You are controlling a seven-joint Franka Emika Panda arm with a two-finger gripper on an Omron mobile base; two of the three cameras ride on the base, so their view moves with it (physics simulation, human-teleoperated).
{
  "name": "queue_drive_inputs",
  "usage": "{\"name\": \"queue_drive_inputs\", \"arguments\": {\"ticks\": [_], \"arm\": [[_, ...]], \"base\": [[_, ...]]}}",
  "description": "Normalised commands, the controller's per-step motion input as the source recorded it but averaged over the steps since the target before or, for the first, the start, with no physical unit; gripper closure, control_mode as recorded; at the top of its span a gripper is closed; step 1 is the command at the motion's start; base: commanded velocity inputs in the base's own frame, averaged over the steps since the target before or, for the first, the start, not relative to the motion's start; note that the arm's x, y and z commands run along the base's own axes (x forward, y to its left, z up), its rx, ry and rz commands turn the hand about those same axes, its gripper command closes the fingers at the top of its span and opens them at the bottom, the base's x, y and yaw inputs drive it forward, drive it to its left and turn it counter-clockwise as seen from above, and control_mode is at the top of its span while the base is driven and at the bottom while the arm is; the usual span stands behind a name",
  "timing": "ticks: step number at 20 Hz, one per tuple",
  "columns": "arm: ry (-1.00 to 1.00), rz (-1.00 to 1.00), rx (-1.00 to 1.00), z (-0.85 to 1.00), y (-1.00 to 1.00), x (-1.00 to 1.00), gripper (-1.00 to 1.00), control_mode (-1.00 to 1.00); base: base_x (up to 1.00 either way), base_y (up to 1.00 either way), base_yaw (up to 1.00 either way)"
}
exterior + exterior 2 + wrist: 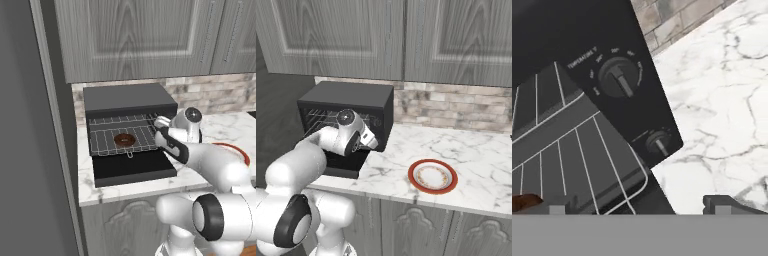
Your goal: Pick up the bagel from the plate, place it on the toaster oven rack, close the door, and set the timer.
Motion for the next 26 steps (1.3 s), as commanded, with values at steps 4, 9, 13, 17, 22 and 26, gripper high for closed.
{"name": "queue_drive_inputs", "arguments": {"ticks": [4,9,13,17,22,26], "arm": [[0.13,0.00,0.04,-0.11,-0.01,0.00,-1.00,-1.00],[0.02,0.00,0.00,-0.59,0.00,0.00,-1.00,-1.00],[0.01,0.00,0.00,-0.69,0.00,-0.13,-1.00,-1.00],[-0.01,0.01,0.00,-0.52,0.00,-0.35,-1.00,-1.00],[0.00,0.03,0.00,-0.34,0.01,-0.05,-1.00,-1.00],[0.00,0.06,0.00,-0.11,0.08,0.11,-1.00,-1.00]], "base": [[0.00,0.00,0.00],[0.00,0.00,0.00],[0.00,0.00,0.00],[0.00,0.00,0.00],[0.00,0.00,0.00],[0.00,0.00,0.00]]}}
